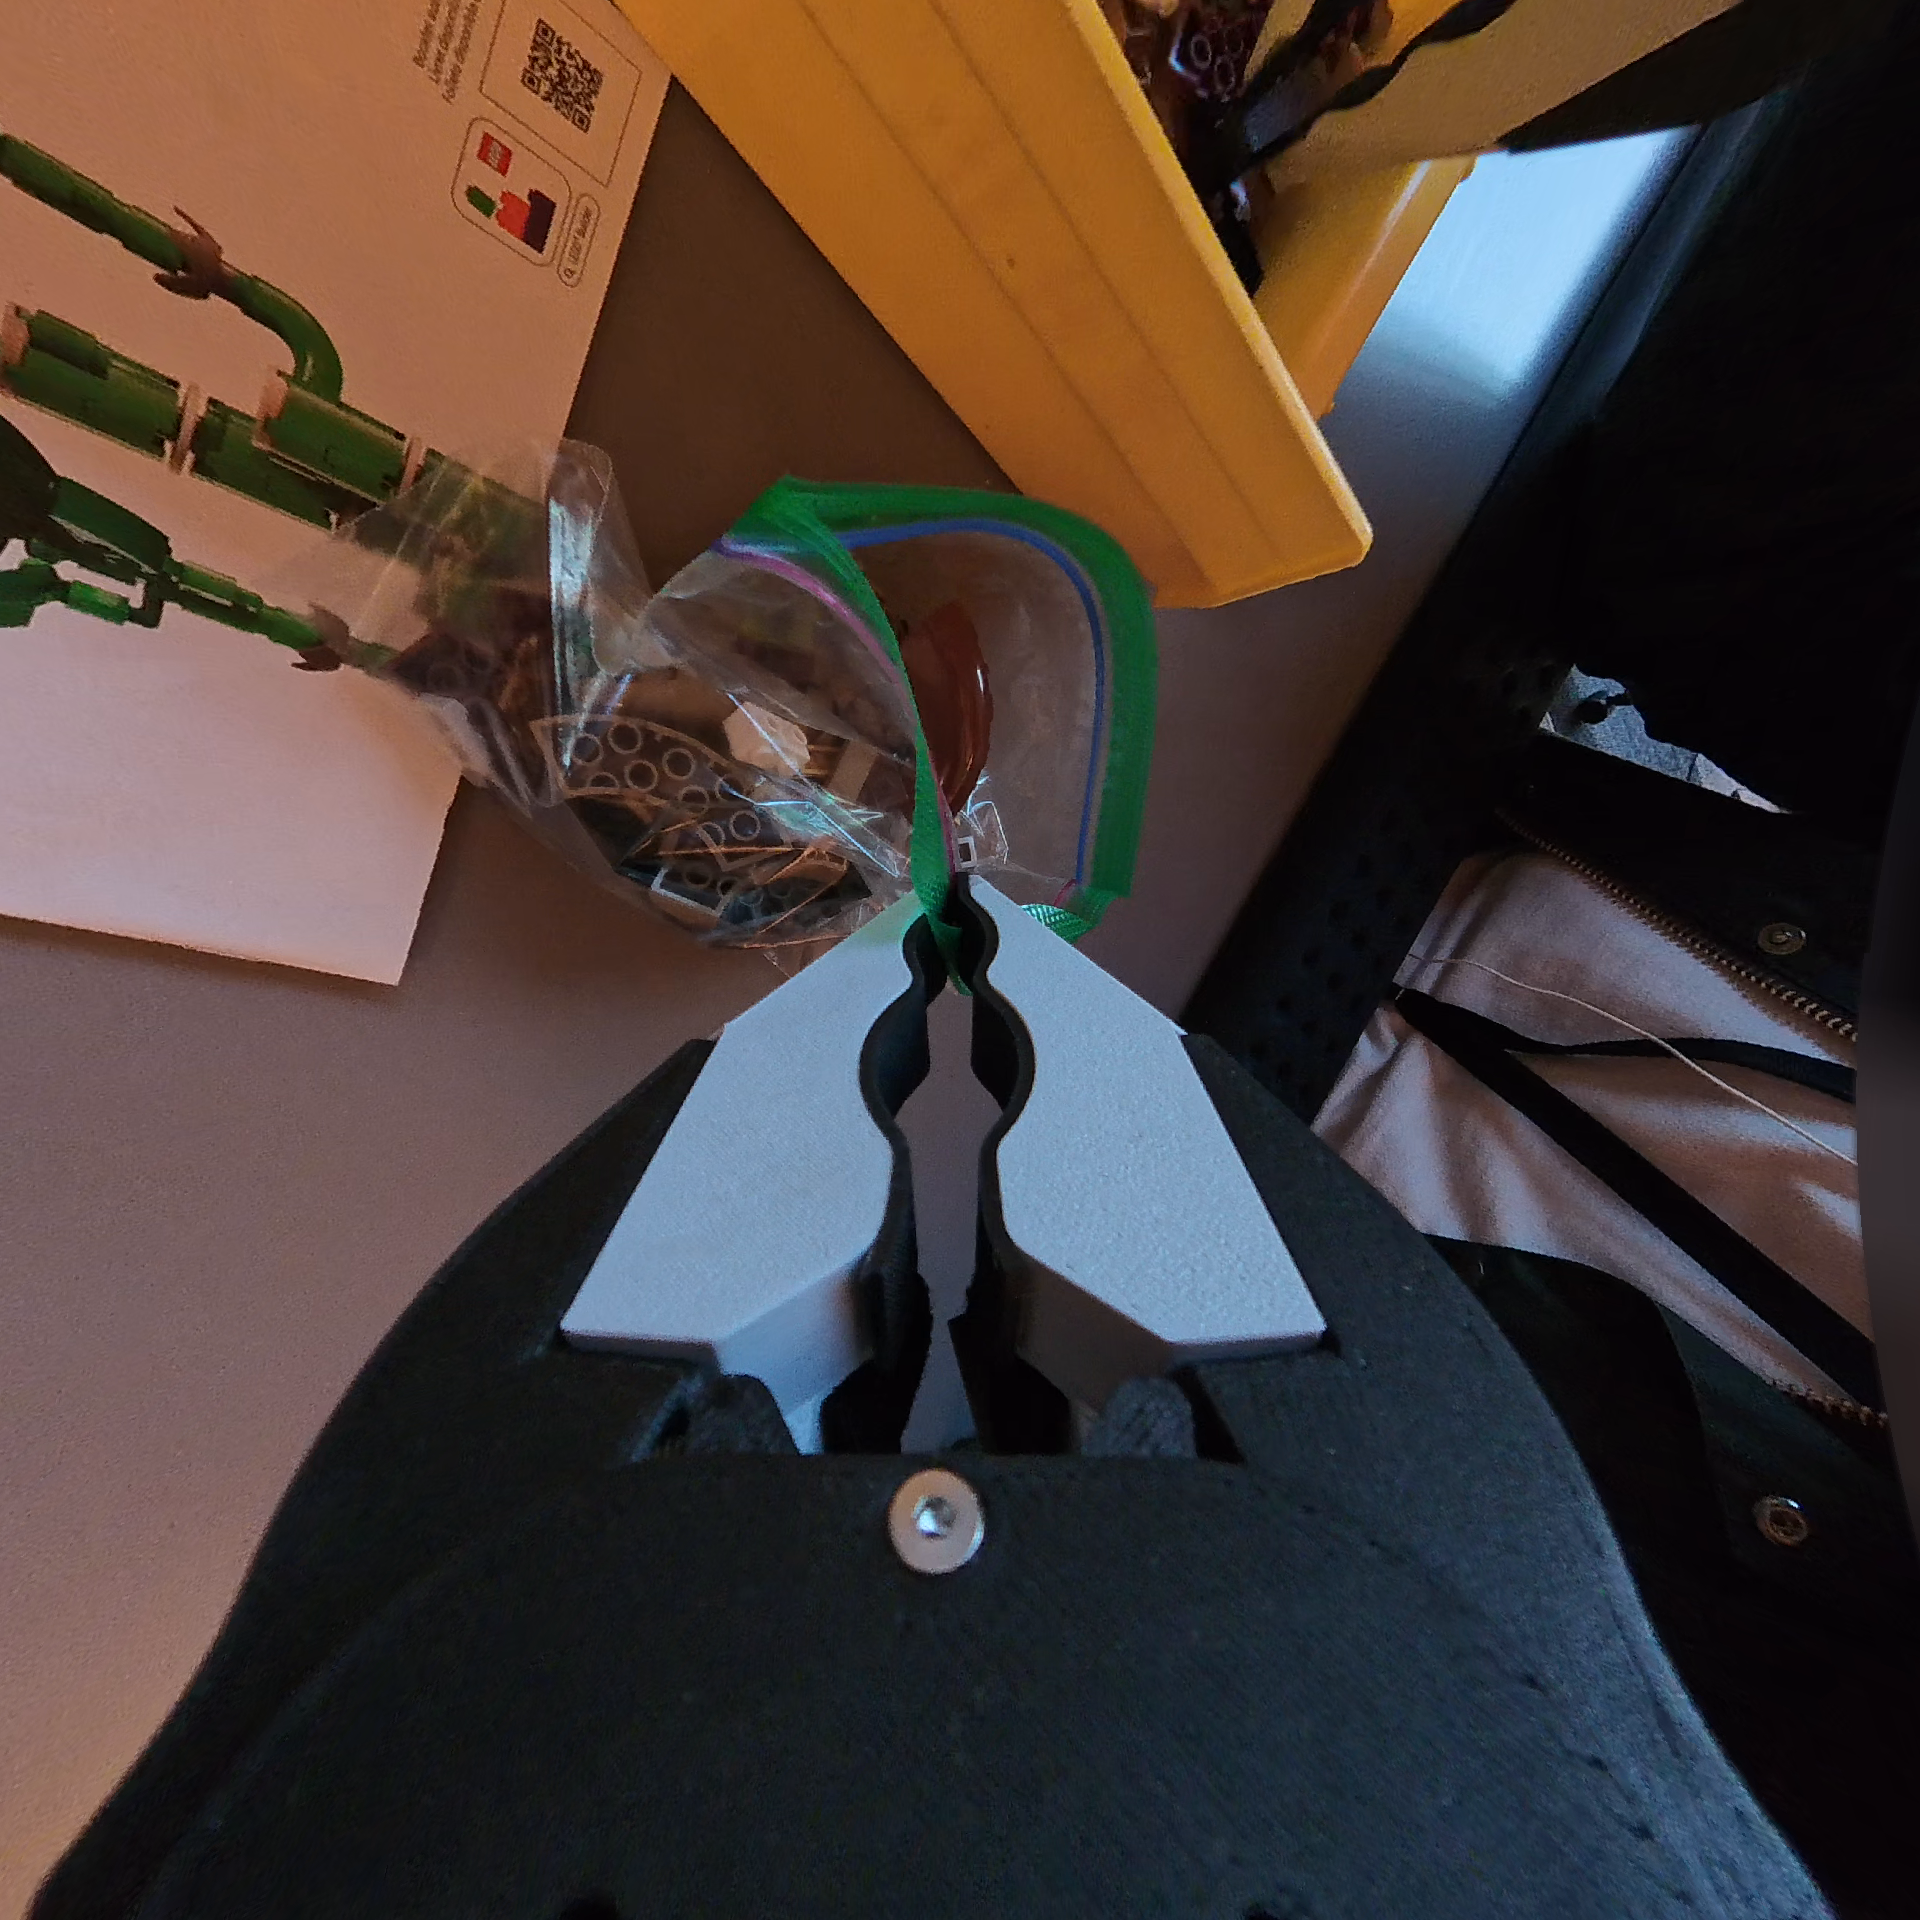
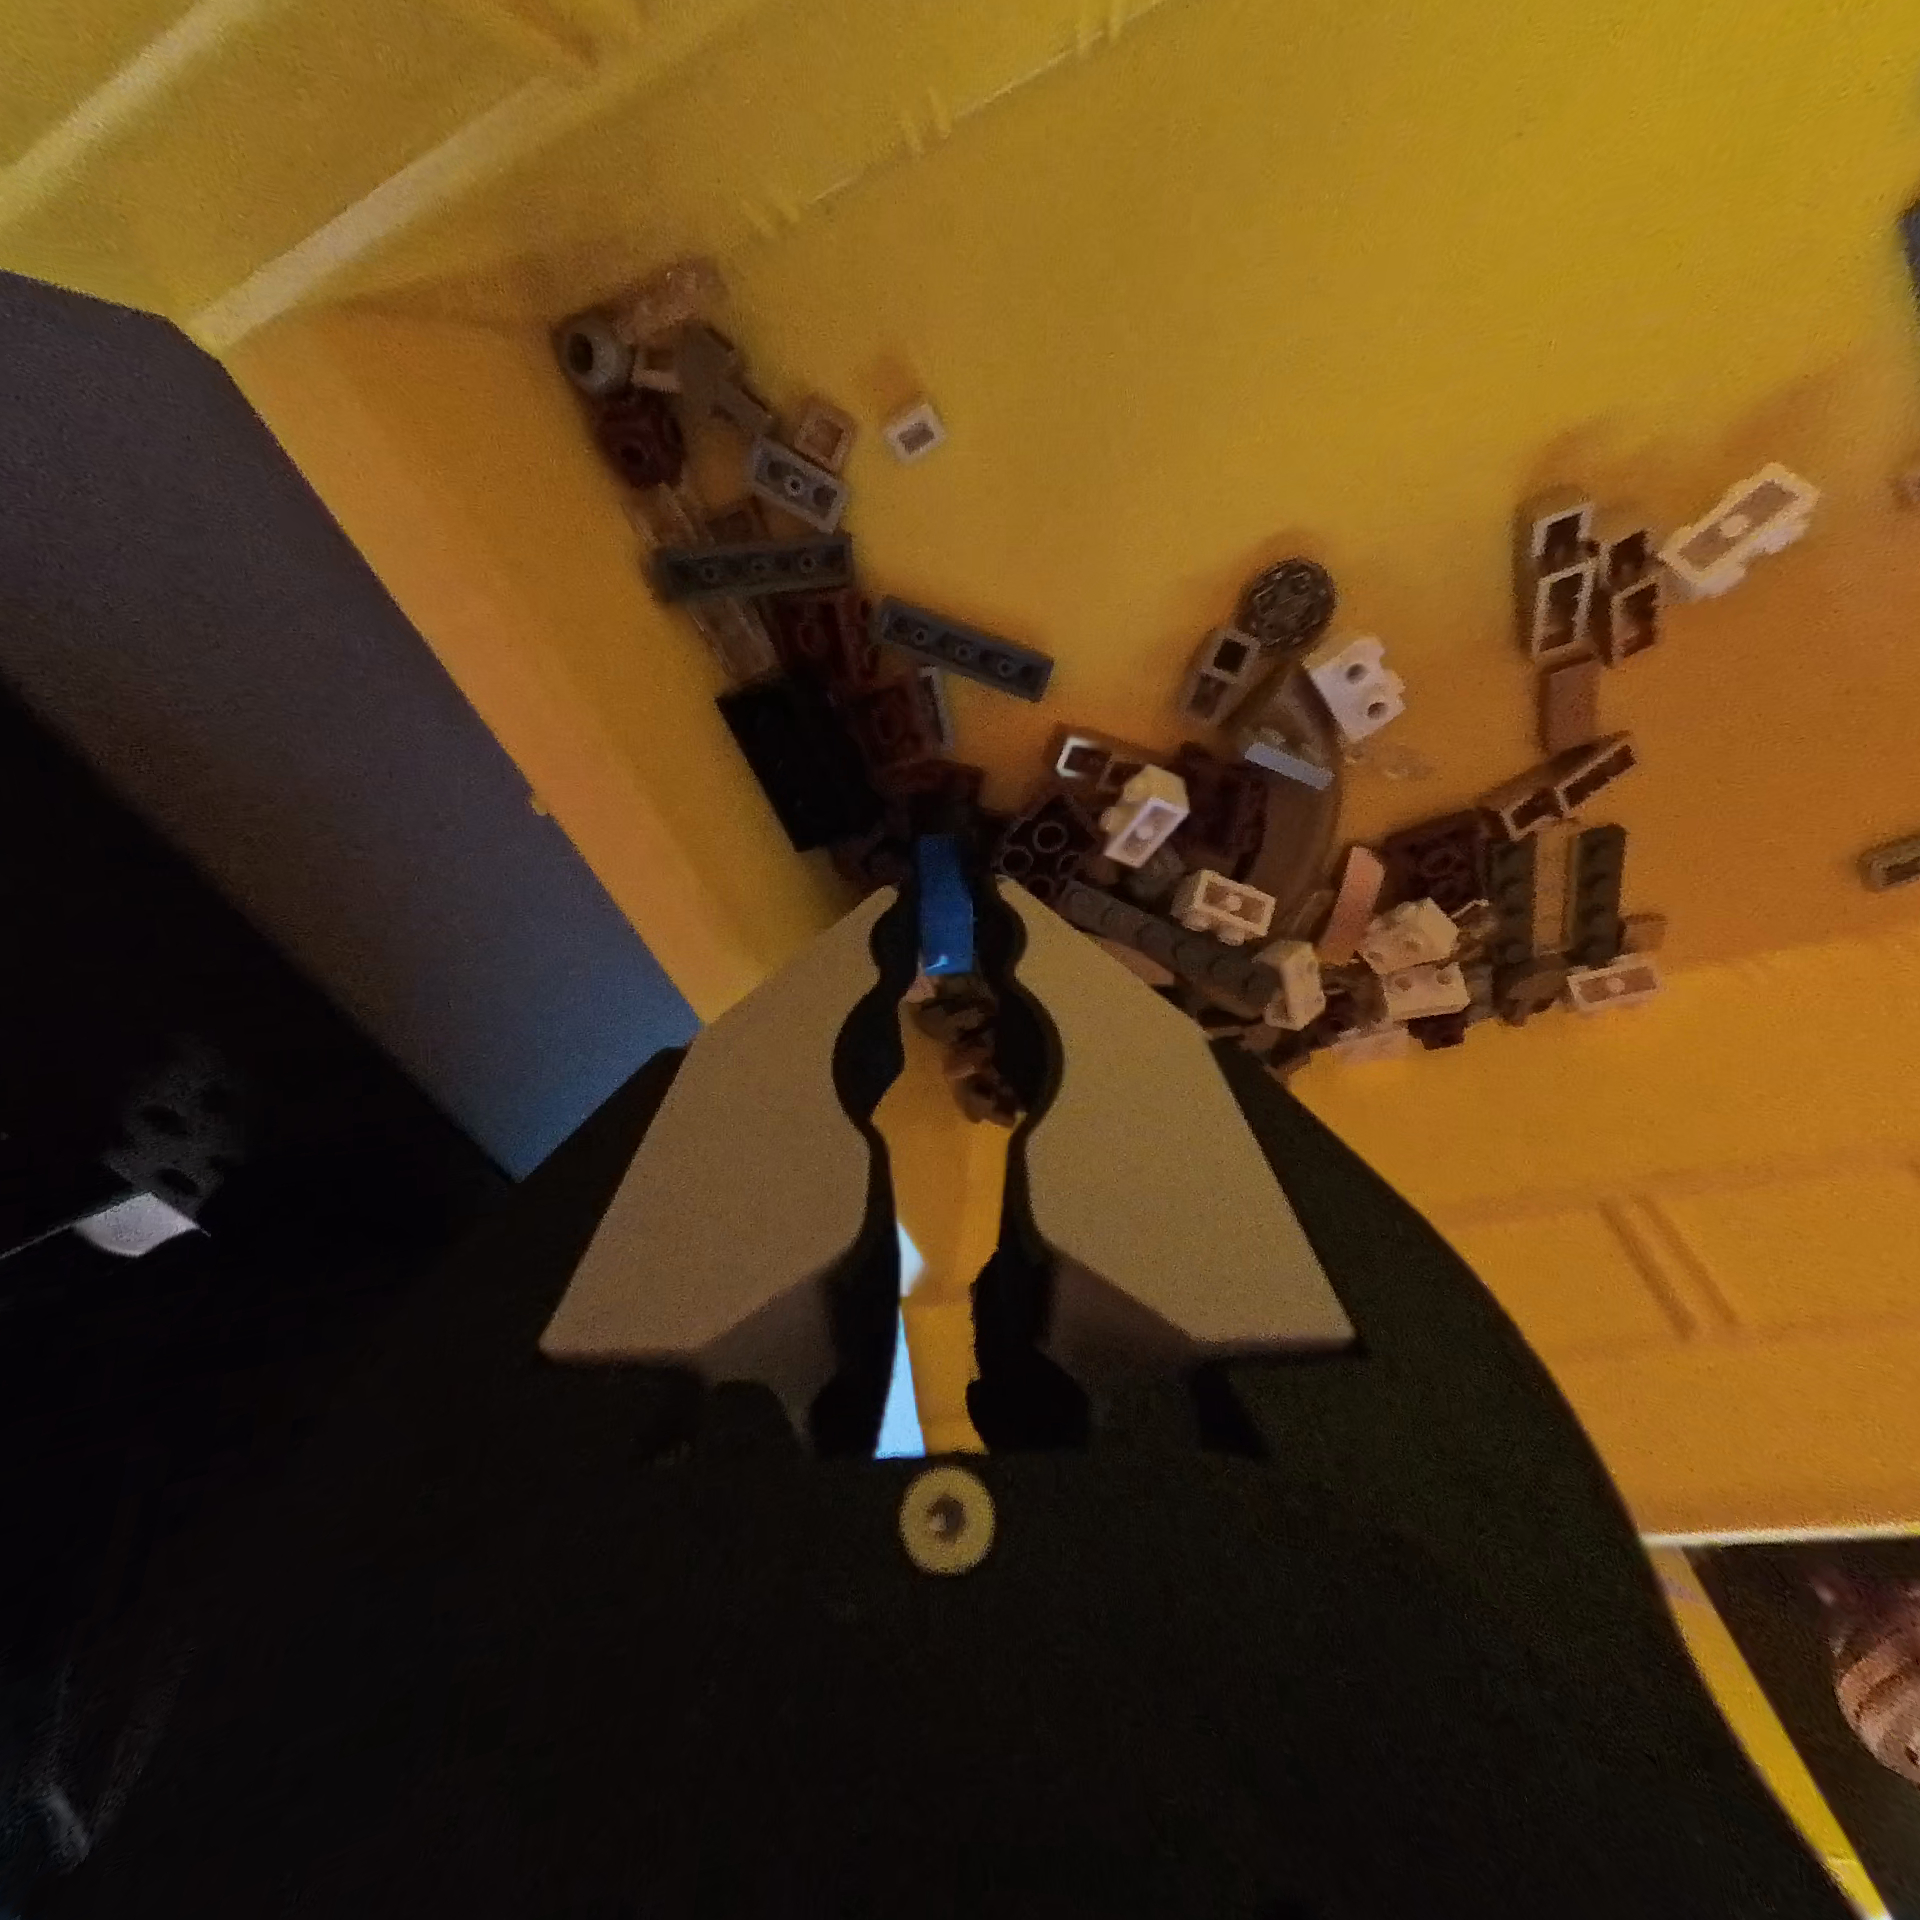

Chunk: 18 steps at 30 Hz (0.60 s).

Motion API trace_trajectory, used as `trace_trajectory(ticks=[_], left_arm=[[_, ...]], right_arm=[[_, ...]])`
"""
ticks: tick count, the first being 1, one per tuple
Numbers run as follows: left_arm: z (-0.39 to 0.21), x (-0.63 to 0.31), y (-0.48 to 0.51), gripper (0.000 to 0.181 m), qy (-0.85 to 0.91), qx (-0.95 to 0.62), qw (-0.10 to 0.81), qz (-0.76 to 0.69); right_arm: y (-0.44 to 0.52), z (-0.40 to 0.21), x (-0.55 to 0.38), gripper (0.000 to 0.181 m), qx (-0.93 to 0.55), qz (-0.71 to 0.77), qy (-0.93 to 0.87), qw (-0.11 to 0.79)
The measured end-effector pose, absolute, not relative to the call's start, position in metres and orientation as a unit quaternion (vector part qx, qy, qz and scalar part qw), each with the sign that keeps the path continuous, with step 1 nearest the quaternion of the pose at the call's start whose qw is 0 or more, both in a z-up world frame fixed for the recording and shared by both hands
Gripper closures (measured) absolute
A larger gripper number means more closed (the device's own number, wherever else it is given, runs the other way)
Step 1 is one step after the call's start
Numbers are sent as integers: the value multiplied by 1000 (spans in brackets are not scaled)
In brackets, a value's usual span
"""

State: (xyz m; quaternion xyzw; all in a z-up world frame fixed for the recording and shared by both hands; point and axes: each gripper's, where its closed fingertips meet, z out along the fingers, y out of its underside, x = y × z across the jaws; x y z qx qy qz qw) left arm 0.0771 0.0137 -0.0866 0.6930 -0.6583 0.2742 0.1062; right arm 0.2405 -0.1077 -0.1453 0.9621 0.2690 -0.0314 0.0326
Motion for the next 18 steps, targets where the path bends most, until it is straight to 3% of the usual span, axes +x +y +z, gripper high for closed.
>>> trace_trajectory(ticks=[6,13,18], left_arm=[[-87,77,14,181,-658,693,107,274],[-88,77,13,181,-659,692,108,273],[-86,77,14,181,-658,693,107,274]], right_arm=[[-77,-101,231,171,956,-64,262,-120],[-14,-8,152,170,868,-196,256,-377],[7,-31,121,157,870,-208,257,-365]])
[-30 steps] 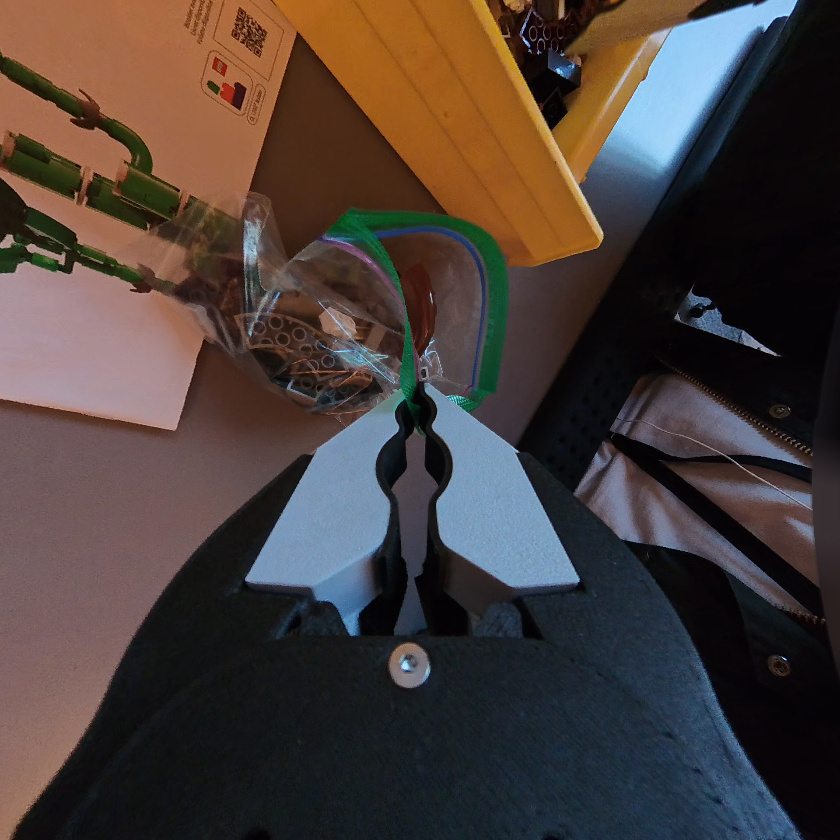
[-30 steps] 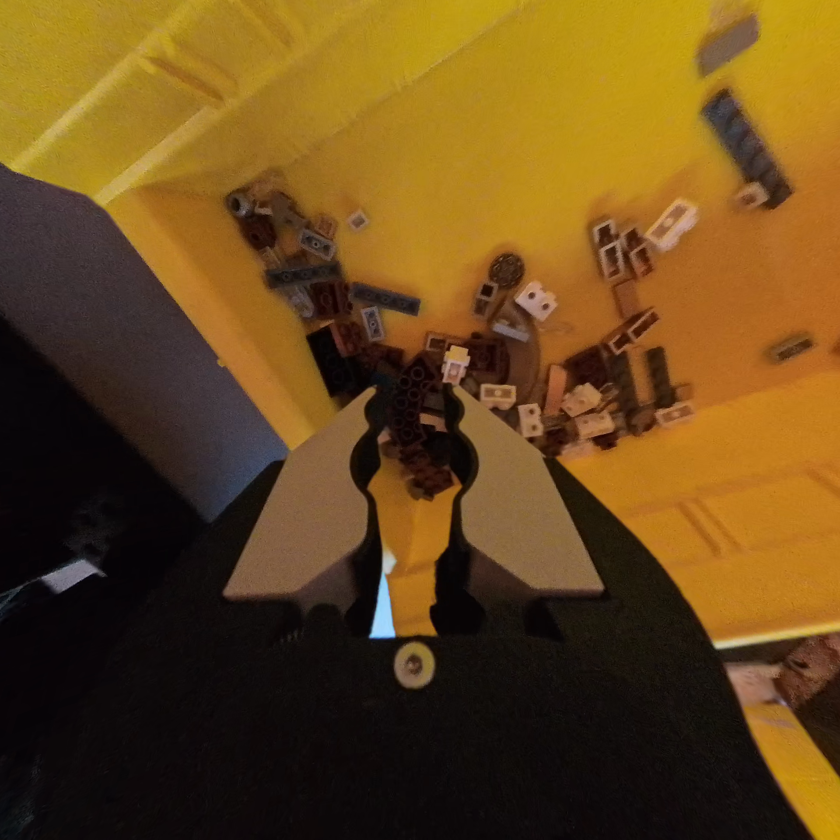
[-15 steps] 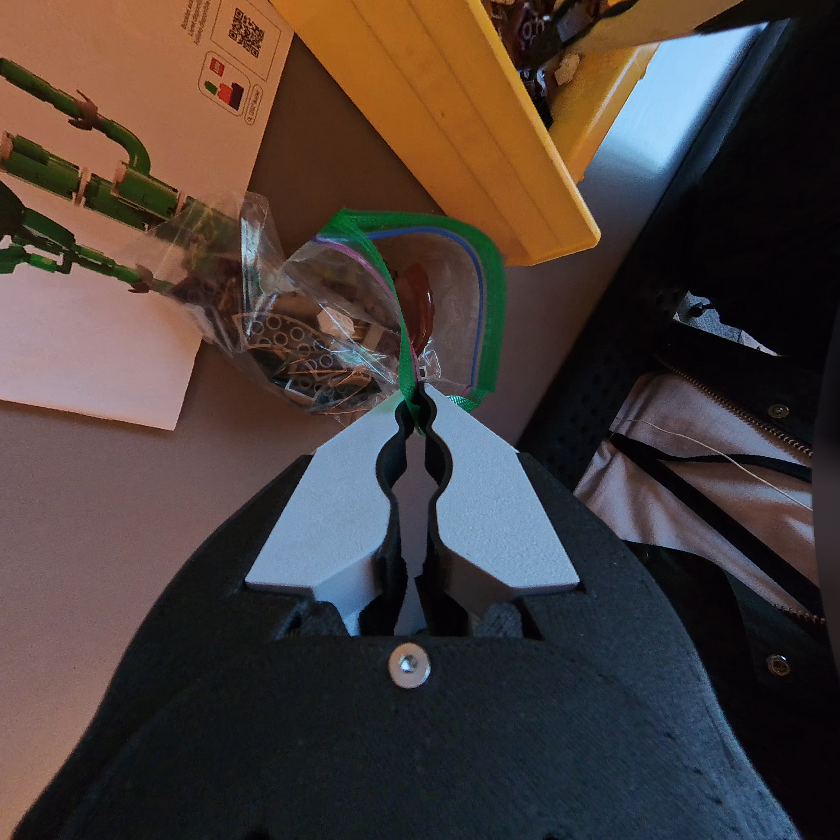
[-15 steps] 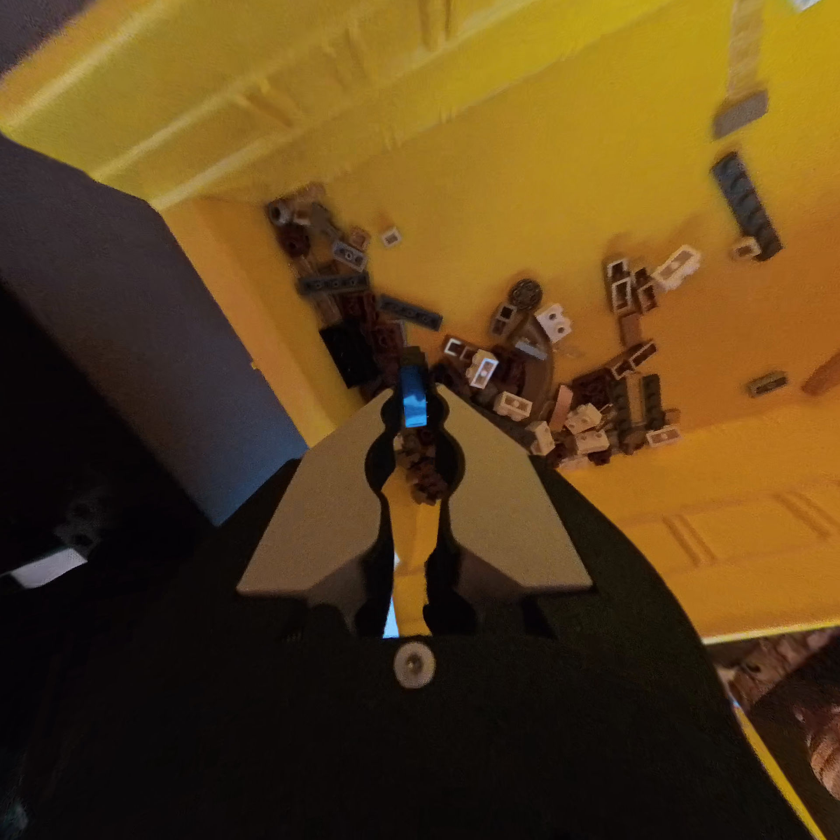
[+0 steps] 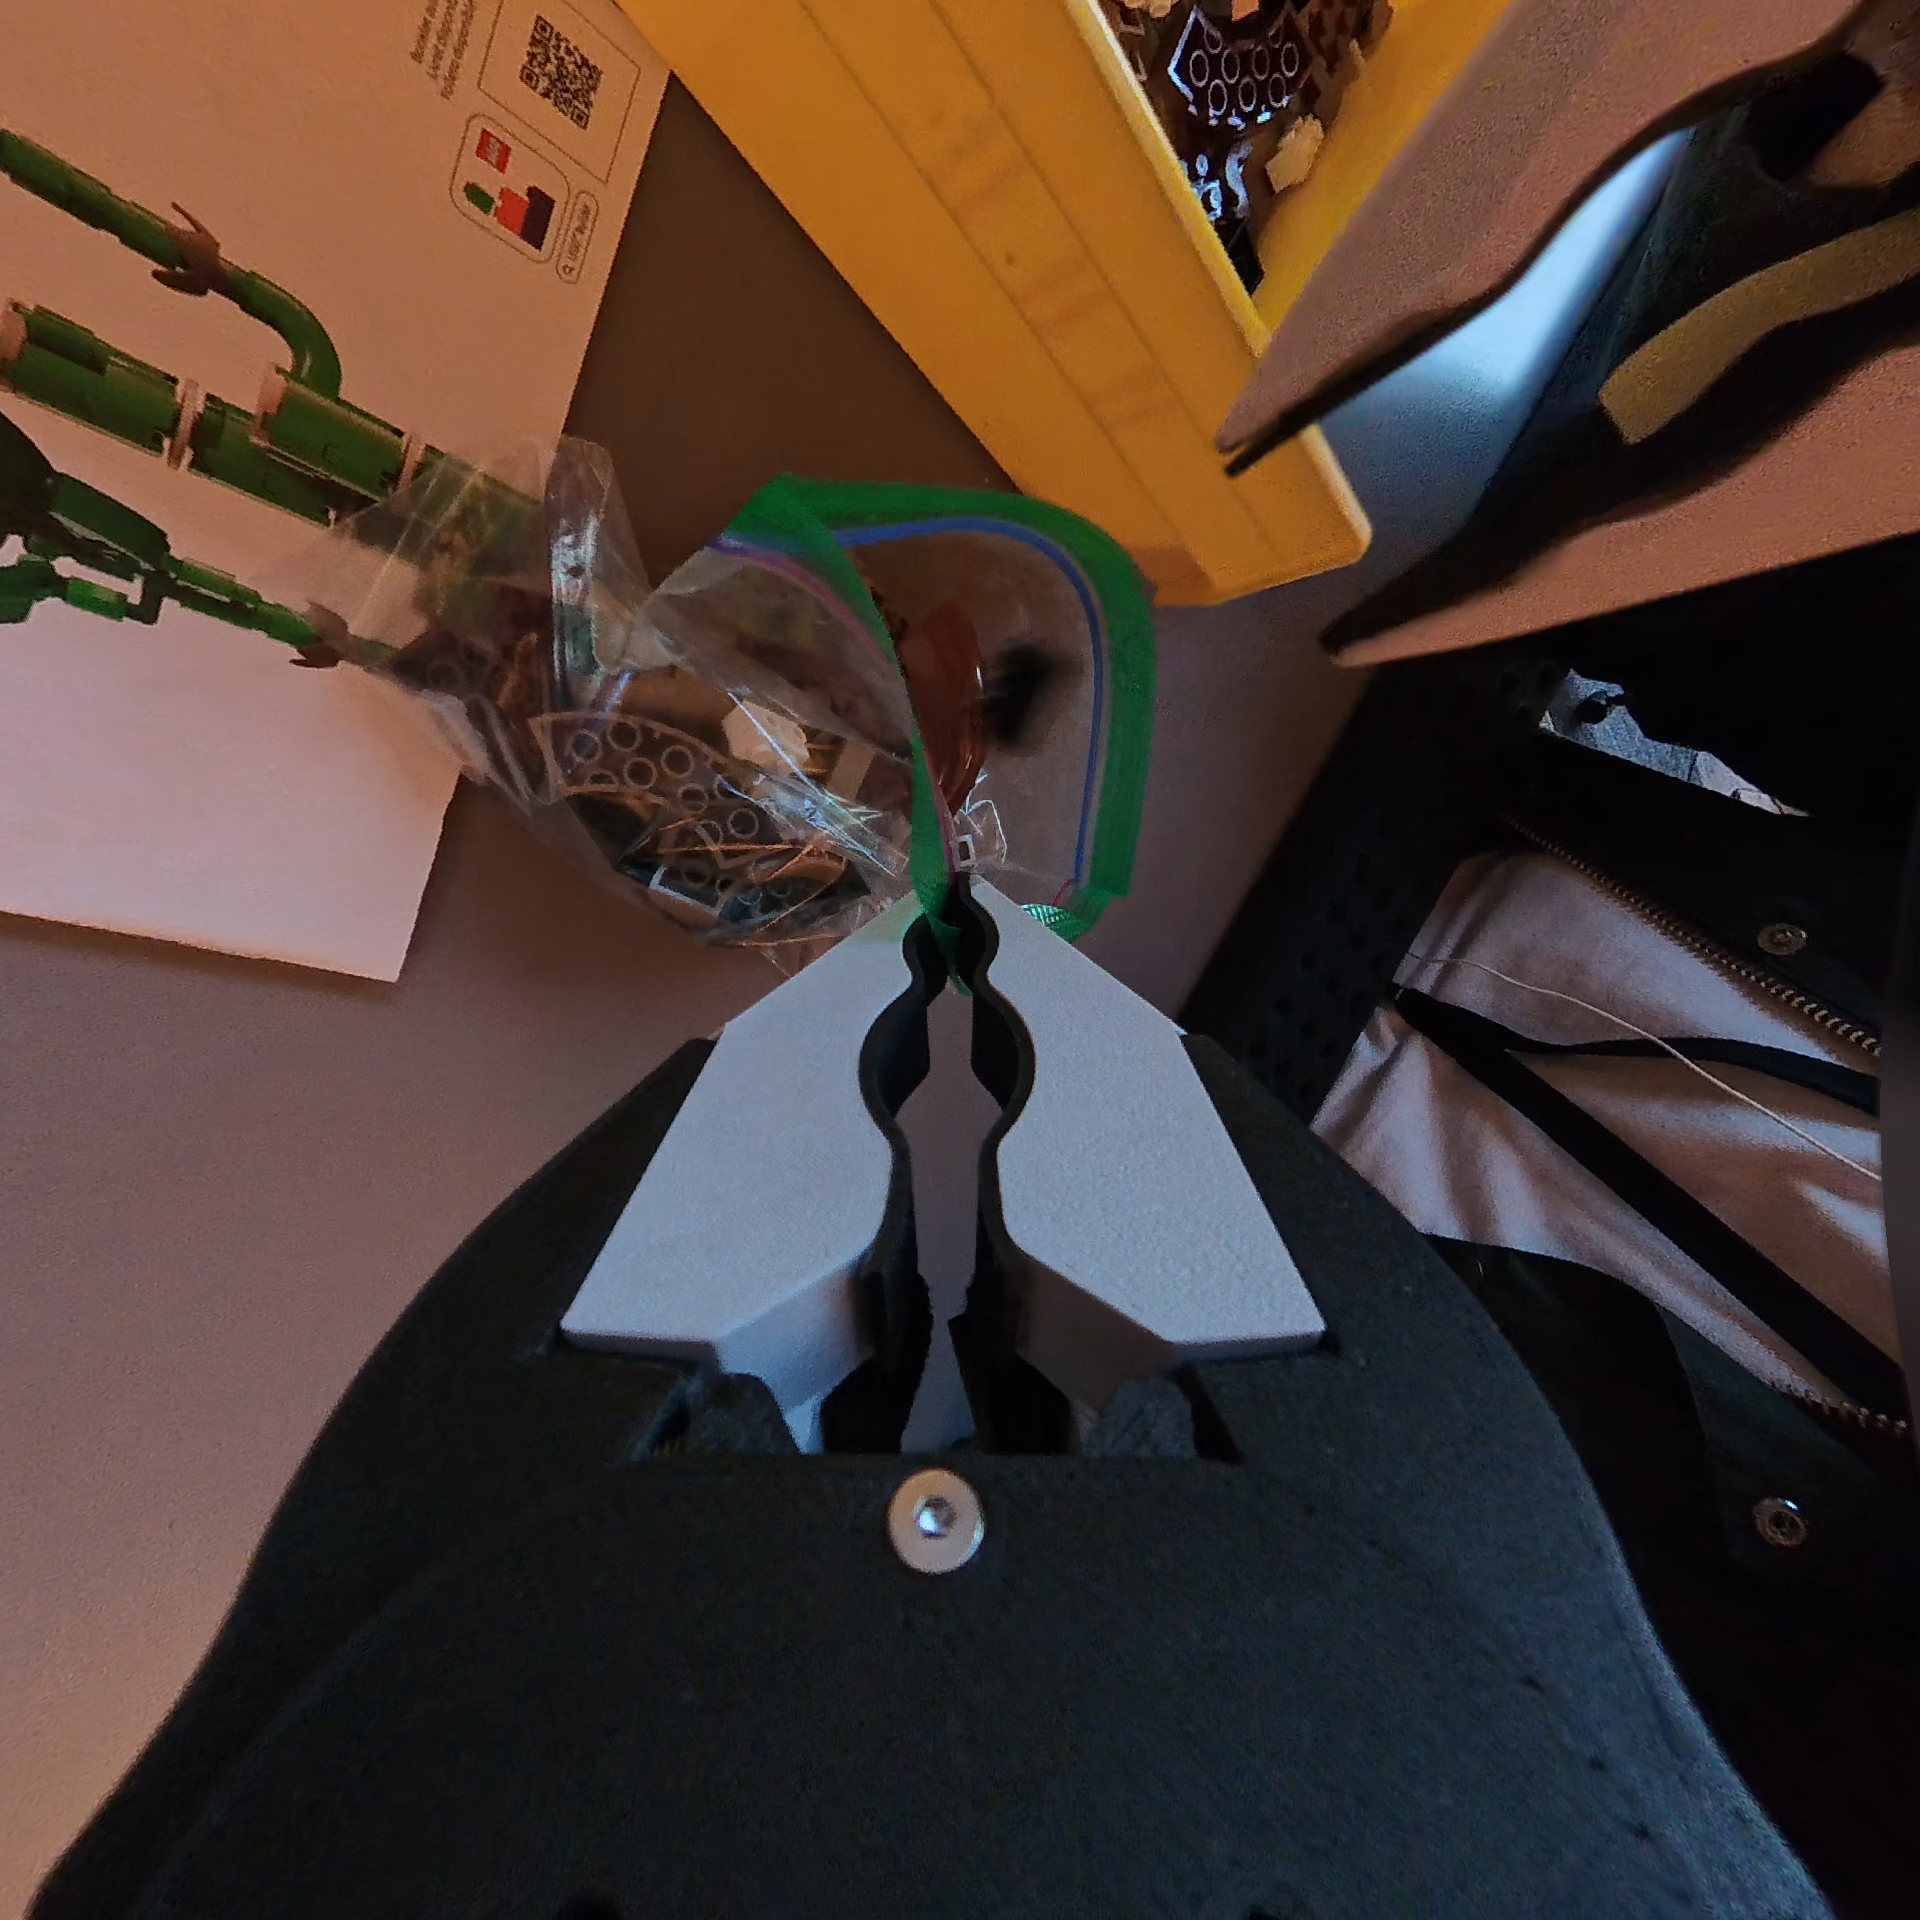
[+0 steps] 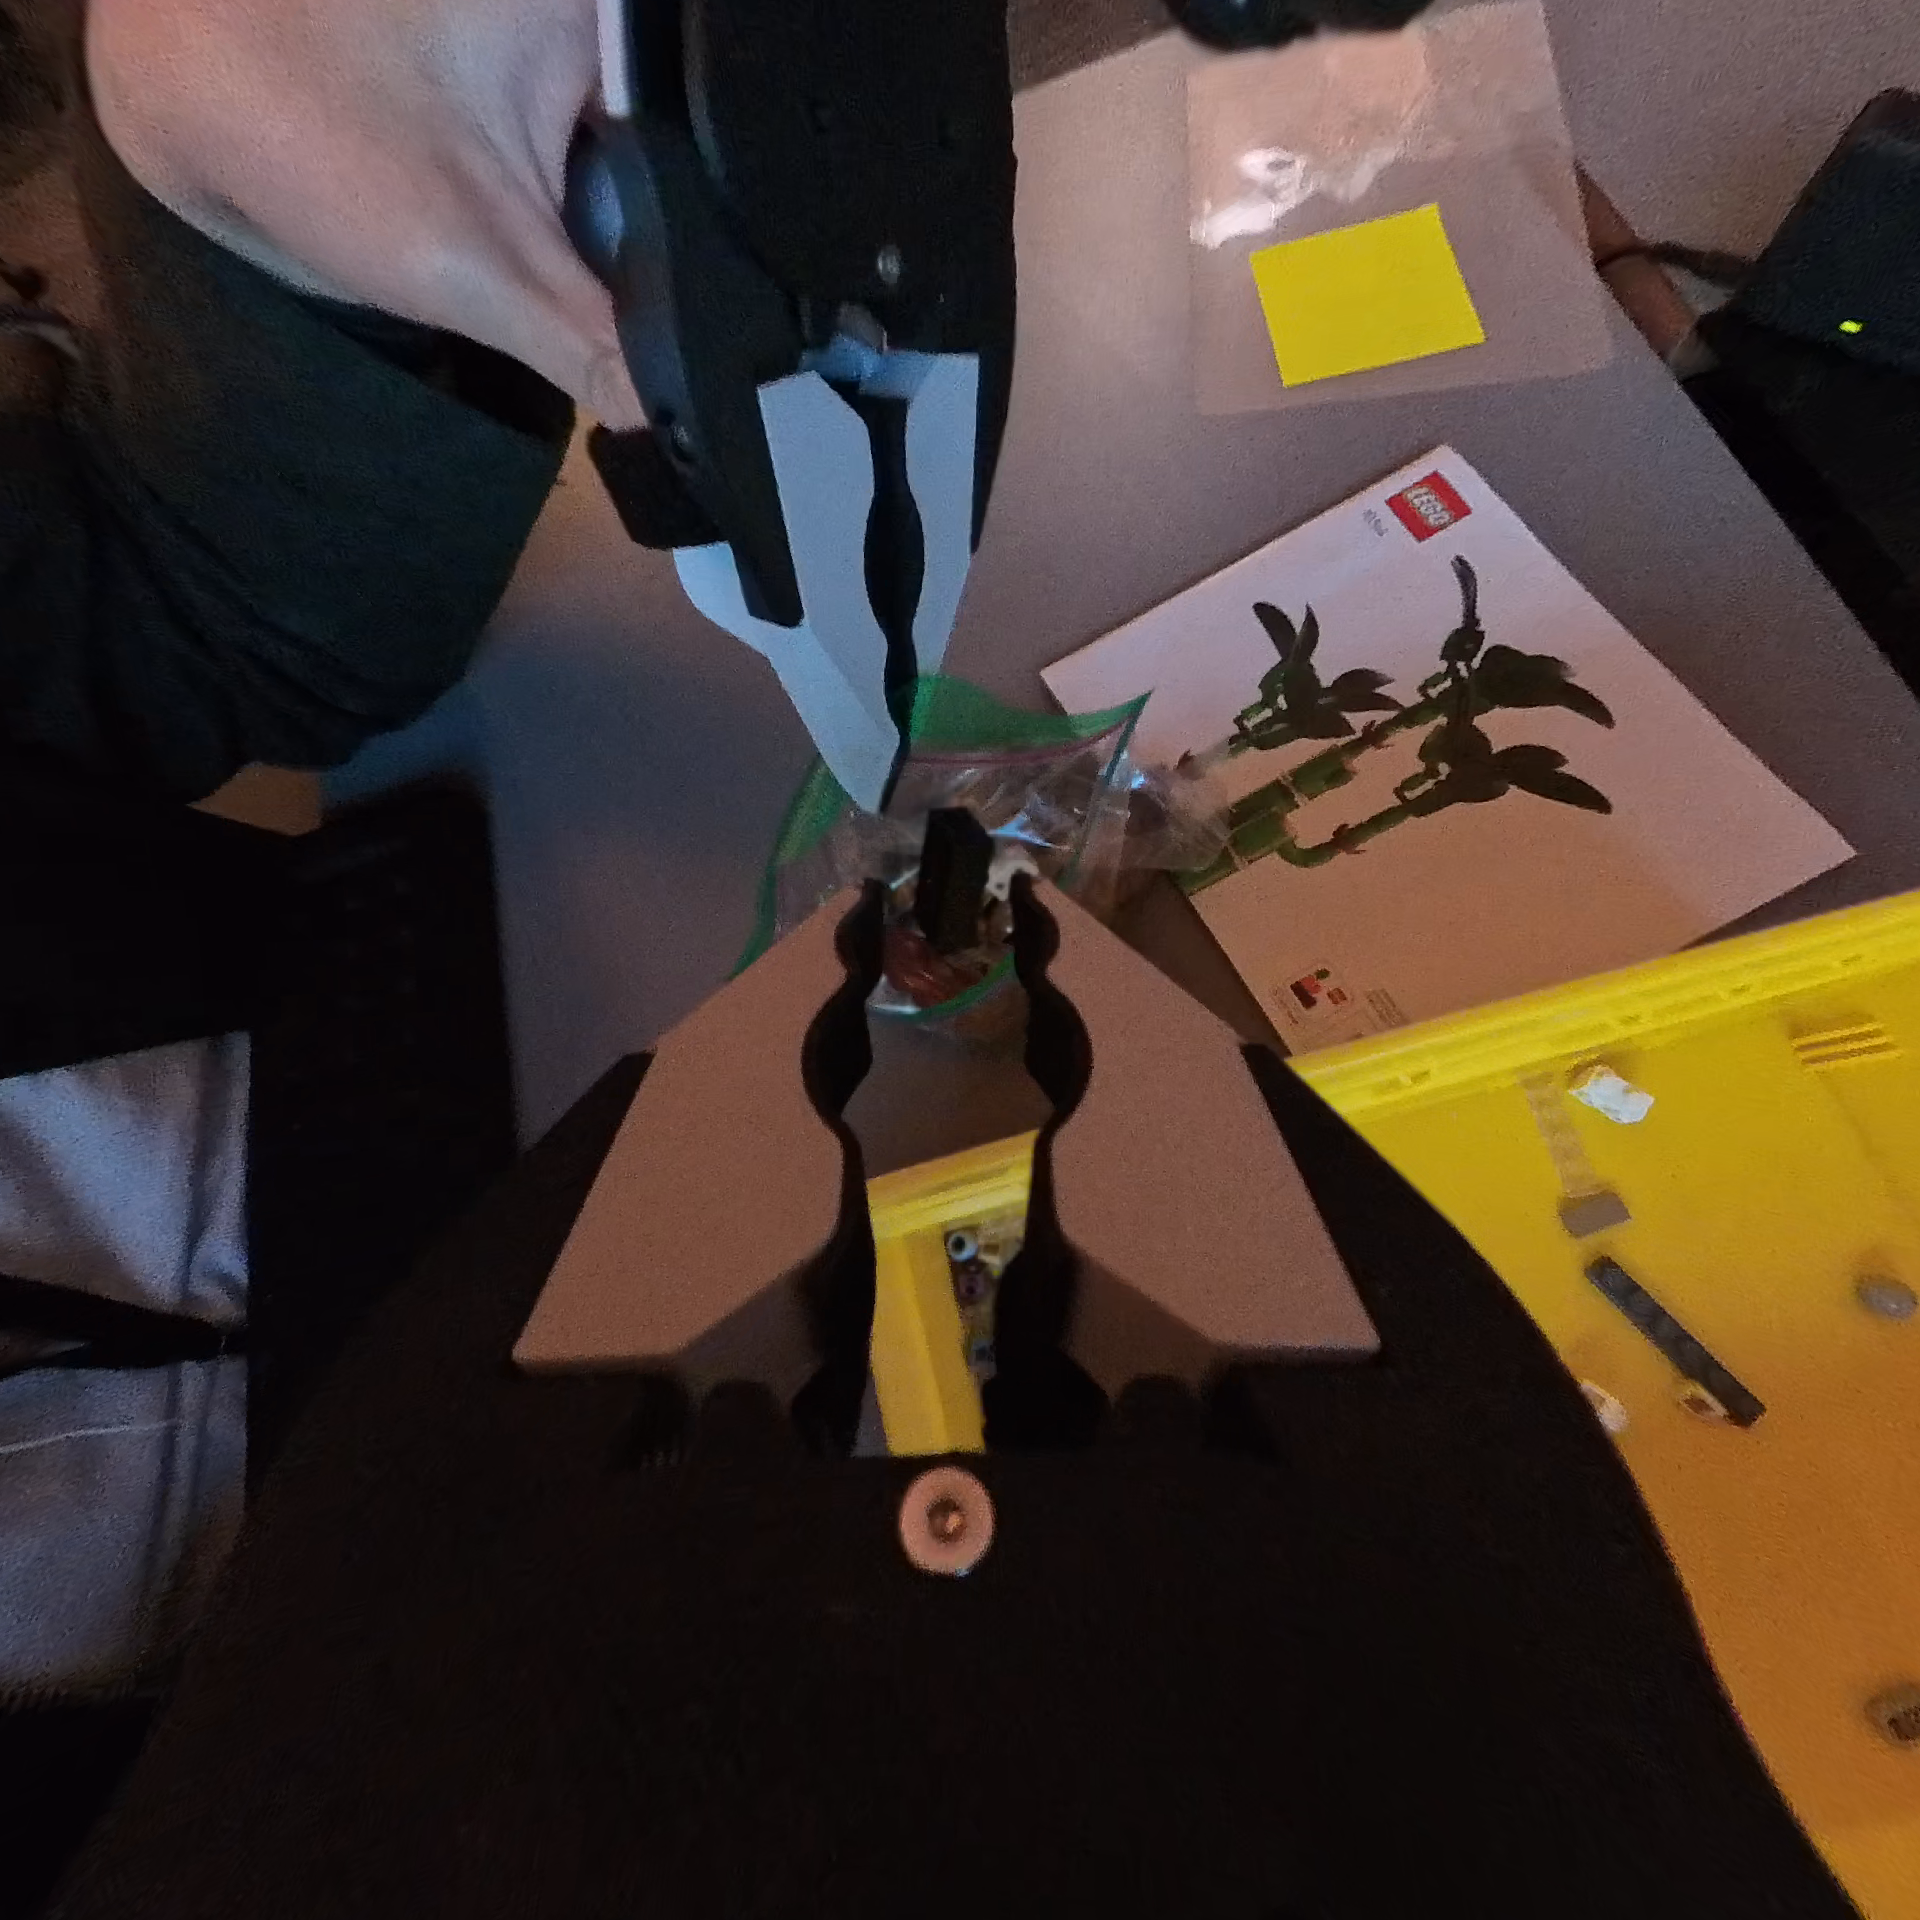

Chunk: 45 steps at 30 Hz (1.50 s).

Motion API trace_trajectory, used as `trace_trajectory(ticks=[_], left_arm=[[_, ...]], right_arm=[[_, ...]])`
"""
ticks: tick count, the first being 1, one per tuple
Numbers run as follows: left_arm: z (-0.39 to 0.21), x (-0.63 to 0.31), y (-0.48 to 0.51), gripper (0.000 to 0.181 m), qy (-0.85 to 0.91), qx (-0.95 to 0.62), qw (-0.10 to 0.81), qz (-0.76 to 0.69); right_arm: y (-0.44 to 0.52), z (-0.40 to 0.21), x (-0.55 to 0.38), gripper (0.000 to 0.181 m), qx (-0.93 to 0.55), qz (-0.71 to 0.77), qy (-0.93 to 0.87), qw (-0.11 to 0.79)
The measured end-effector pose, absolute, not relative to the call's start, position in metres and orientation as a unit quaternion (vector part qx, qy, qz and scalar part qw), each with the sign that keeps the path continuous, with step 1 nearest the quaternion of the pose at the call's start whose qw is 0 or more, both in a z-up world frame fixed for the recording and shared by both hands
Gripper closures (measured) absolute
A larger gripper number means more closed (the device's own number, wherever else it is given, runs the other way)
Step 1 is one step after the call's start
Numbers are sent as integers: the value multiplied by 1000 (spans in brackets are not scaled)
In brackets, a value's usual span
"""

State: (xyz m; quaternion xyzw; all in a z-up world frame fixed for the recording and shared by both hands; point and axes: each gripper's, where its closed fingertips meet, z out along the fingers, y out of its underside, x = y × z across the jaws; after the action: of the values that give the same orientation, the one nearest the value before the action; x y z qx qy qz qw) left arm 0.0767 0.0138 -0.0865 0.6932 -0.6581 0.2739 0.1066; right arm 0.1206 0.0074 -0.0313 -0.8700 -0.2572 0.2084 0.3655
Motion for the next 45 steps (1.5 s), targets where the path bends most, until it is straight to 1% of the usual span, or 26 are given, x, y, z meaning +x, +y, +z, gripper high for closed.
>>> trace_trajectory(ticks=[1,3,5,6,8,10,11,12,14,16,20,24,27,30,31,32,34,36,40,42,44,45], left_arm=[[-86,76,14,181,-658,693,106,274],[-85,76,14,181,-658,692,105,276],[-85,76,15,181,-657,693,105,276],[-85,76,15,181,-657,694,105,276],[-86,76,15,181,-657,694,106,276],[-86,77,14,181,-658,693,107,275],[-87,77,14,181,-658,693,108,274],[-87,77,13,181,-658,693,109,273],[-88,77,13,181,-658,693,110,272],[-88,77,14,181,-658,693,110,272],[-87,77,14,181,-657,694,109,274],[-88,77,13,181,-659,693,109,273],[-88,77,12,181,-659,693,110,272],[-89,77,12,181,-659,692,111,271],[-89,77,12,181,-659,693,111,271],[-89,77,12,181,-659,693,111,271],[-88,77,12,181,-659,693,110,272],[-88,77,12,181,-659,692,109,273],[-88,77,12,181,-659,692,110,272],[-89,77,12,181,-659,692,111,271],[-88,77,12,181,-660,692,110,272],[-88,77,12,181,-659,692,109,272]], right_arm=[[6,-34,123,156,-872,208,-261,358],[4,-23,136,157,-870,198,-255,373],[-1,-18,170,156,-881,147,-237,381],[-7,-26,198,155,-901,93,-225,359],[-28,-56,254,152,-941,5,-195,277],[-56,-91,279,144,-970,14,-164,179],[-66,-106,287,139,-978,18,-154,139],[-73,-119,292,138,-983,20,-150,107],[-81,-139,296,134,-984,17,-164,60],[-87,-151,295,135,-981,13,-191,31],[-89,-155,284,135,-978,44,-203,29],[-92,-156,281,135,-974,37,-221,24],[-93,-157,280,129,-976,28,-215,15],[-94,-159,280,125,-970,-17,-241,-15],[-90,-160,283,133,-968,-39,-247,-18],[-86,-161,286,137,-967,-54,-250,-14],[-85,-165,289,130,-972,-45,-231,-17],[-82,-165,293,129,-981,-21,-194,0],[-76,-166,299,133,-985,-13,-173,15],[-74,-167,295,137,-980,-24,-198,15],[-70,-165,292,151,-975,-27,-218,24],[-70,-165,292,151,-975,-28,-221,24]])
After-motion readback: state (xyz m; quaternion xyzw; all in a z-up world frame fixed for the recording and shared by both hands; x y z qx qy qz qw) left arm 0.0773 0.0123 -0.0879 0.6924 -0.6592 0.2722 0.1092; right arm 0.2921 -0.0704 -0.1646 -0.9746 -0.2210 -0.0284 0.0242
